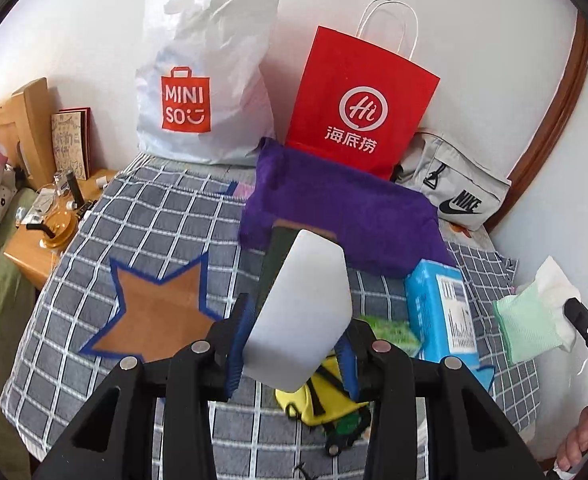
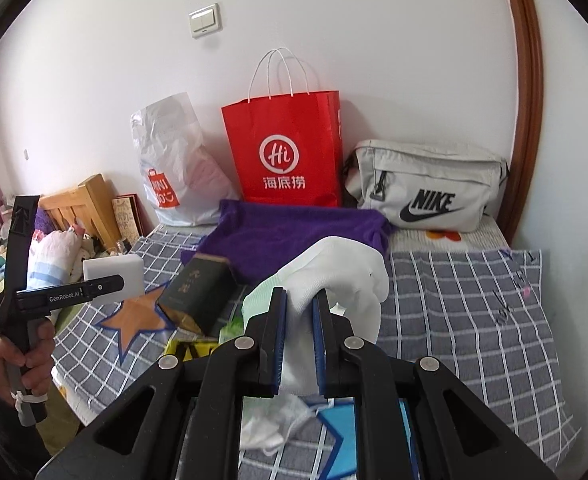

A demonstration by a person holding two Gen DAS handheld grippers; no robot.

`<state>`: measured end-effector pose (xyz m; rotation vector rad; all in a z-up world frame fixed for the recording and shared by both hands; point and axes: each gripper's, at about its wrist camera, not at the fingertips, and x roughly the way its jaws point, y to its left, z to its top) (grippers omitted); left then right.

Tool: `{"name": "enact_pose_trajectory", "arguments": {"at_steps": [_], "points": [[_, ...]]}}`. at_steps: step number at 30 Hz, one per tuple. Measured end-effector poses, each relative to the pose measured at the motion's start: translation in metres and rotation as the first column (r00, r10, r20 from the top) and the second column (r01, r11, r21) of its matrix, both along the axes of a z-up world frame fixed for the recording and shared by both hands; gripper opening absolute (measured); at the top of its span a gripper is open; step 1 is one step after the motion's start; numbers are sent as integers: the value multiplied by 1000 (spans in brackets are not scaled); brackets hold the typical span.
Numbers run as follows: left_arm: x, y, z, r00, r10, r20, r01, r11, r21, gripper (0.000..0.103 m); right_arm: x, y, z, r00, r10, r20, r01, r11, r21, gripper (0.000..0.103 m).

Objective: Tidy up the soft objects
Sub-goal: 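Carry the block and sock in both tools over the purple towel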

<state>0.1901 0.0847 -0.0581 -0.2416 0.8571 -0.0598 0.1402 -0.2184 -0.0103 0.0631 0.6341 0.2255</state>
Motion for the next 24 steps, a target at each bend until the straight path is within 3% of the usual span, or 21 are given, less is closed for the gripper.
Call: {"name": "enact_pose_trajectory", "arguments": {"at_steps": [11,15,24], "points": [[90,-5,-8,1000,10,-29,-9,999,32,36,106,4,-7,1000,-13,-5,13,1000,-6,13],[122,-2,-15,997,58,-46,-55,996,71,36,143,8,-15,1000,-2,-14,2,1000,-8,13],[185,-6,-28,995,66,-75,-63,997,47,36,229,24,-47,996,-4,-94,2,1000,-12,13]]}}
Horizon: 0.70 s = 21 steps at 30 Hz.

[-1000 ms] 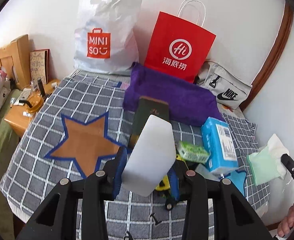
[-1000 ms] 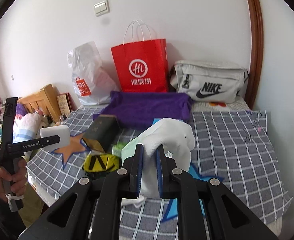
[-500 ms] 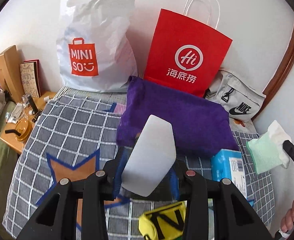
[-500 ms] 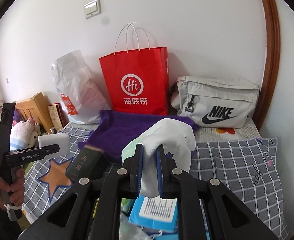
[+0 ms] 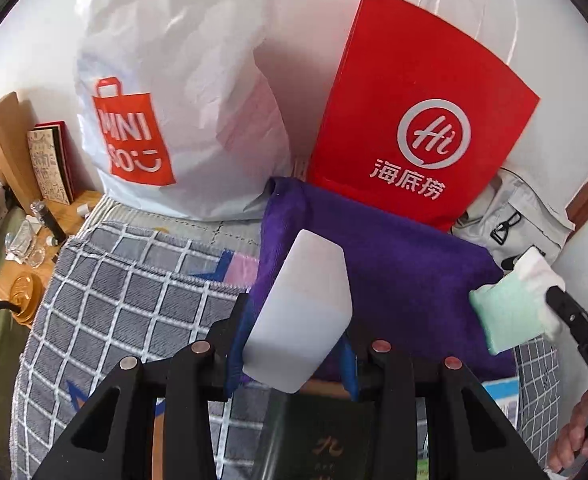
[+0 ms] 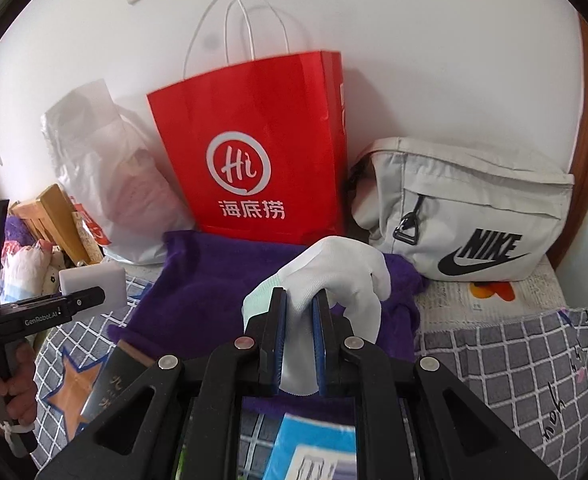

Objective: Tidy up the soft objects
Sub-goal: 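Carry the block and sock in both tools over the purple towel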

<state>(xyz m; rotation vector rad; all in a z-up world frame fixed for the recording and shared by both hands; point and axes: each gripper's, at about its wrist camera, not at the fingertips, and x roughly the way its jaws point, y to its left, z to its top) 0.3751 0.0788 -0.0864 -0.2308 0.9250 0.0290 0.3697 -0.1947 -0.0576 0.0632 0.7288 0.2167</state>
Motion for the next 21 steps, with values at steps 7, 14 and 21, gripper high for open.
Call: {"name": "enact_pose_trajectory", "arguments": {"at_steps": [7,14,21], "points": [[43,-10,-12,1000,-20,-9,20,1000,-11,36,47,9,-26,998,37,-48,-38,999,-12,13],[80,-6,-40,997,-10,-71,4,996,-87,36,75,5,-53,989,54,-137,-54,999,4,13],[97,-10,-60,994,-18,-109,5,992,-123,36,85,-4,-70,981,55,-185,-52,998,21,13]]}}
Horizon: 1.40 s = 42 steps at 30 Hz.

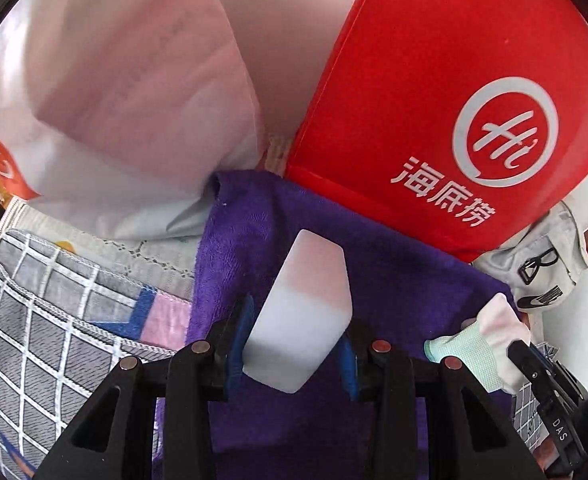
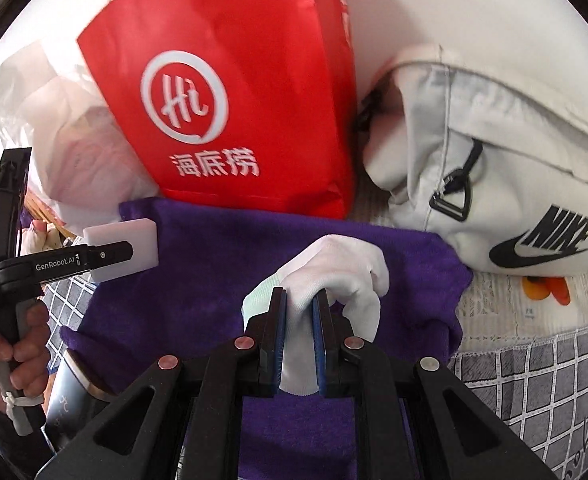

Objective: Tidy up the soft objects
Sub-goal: 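Carry the block and sock in both tools over the purple towel, then open both tools to drop the block and sock onto the purple towel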

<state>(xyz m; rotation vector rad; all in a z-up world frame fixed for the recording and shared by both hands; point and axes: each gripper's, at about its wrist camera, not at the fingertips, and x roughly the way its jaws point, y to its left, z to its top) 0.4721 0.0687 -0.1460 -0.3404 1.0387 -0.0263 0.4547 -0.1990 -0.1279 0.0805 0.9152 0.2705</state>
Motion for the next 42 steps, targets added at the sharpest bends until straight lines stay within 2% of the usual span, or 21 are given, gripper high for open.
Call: {"name": "enact_pose_trajectory", "arguments": {"at_steps": [7,12,13,15,17,19,22,26,31,35,38,42], "points": [[9,-11,1,999,-23,25,23,1000,-5,39,7,-4,-10,1000,-9,-25,8,1000,-26,17],[14,-17,-6,1000,-31,-2,31,1000,-1,39,8,-4,-11,1000,-6,-30,4,999,-45,19],[16,-18,-8,999,-31,-13,31,1000,-2,42,7,-4,-10,1000,-5,-28,3,999,-49,23],[18,-21,-13,998,-49,-50,50,999,11,56,7,-4,-9,1000,-4,-30,3,999,-47,34],[21,-26,-16,996,-53,-76,55,998,25,59,5,-6,-3,1000,-4,-21,4,1000,-26,49],[22,-33,-17,995,-57,-87,59,998,25,67,1,-5,3,1000,16,-18,-16,1000,-13,58],[15,-37,-8,995,-61,-81,66,996,54,69,-9,-4,14,1000,23,11,-23,999,-35,61],[-10,-35,8,997,-67,-38,70,995,71,69,-26,-11,23,1000,2,17,-2,1000,2,68],[-49,-35,34,994,-95,61,89,991,98,69,-57,-21,33,998,-62,30,62,998,-4,68],[-79,-32,46,990,-130,58,125,989,85,68,-89,-24,43,994,-94,58,92,995,39,68],[-110,-29,61,988,-134,77,124,985,120,68,-119,-21,49,995,-85,48,80,992,95,68],[-153,-14,73,986,-144,84,136,987,91,68,-159,-9,56,997,-58,52,55,997,46,68]]}}
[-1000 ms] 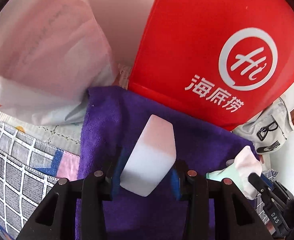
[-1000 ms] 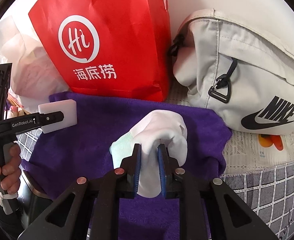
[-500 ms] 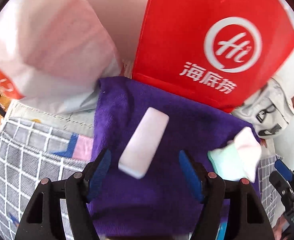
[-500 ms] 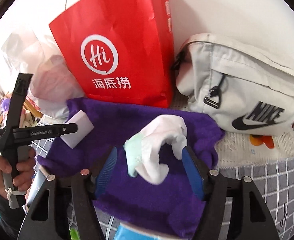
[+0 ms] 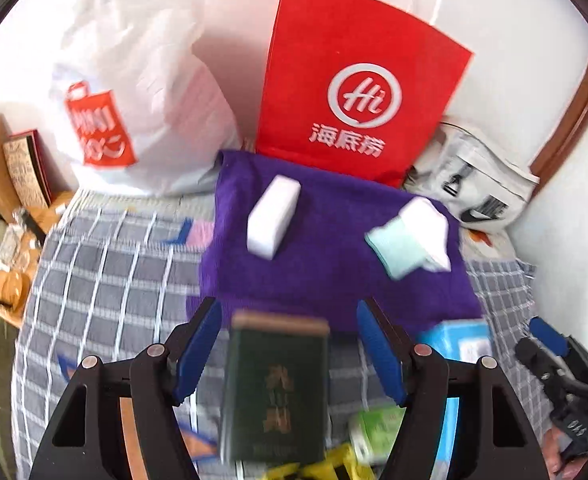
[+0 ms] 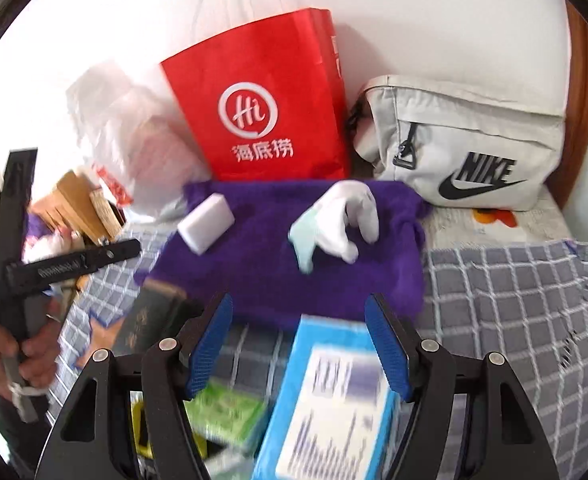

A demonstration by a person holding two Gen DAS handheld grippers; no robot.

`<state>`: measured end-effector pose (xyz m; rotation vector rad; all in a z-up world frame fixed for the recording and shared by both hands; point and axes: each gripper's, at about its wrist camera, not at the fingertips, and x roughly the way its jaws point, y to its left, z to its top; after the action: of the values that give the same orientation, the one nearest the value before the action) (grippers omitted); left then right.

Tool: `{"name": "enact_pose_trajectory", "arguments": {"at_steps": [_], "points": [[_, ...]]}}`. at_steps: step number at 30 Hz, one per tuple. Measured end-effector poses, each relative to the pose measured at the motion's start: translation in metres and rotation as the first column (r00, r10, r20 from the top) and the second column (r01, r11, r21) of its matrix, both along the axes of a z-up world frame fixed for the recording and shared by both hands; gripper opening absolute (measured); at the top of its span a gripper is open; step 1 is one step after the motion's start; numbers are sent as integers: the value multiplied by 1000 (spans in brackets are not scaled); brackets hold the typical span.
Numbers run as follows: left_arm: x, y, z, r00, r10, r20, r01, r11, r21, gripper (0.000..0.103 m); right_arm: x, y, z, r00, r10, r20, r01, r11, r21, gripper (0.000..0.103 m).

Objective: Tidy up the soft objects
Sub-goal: 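Open both tools to drop the block and sock onto the purple towel, then grasp the yellow mesh pouch with the left tool while the right tool grasps the white gauze cloth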

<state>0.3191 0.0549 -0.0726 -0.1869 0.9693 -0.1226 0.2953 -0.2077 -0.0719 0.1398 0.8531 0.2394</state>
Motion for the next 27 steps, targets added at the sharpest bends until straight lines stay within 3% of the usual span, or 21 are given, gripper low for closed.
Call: {"name": "enact_pose_trajectory", "arguments": {"at_steps": [5,13,19,24,27], "points": [[-50,6,-3,1000,18,-4,-18,1000,1,68,-53,7,-8,1000,22,-22,-22,1000,22,69],[-109,10,-27,998,48,-32,-49,999,-22,69,-134,19,-44,994,70,-82,-68,997,33,69],[-136,16,-49,996,62,-70,-65,997,-33,69,-187,39,-61,988,150,-40,-149,988,40,69],[-150,21,-59,994,74,-79,-77,996,-37,69,-206,57,-76,980,196,-29,-193,978,81,69],[-158,26,-62,993,84,-81,-88,995,-39,69,-204,67,-86,984,174,-25,-174,985,7,69]]}}
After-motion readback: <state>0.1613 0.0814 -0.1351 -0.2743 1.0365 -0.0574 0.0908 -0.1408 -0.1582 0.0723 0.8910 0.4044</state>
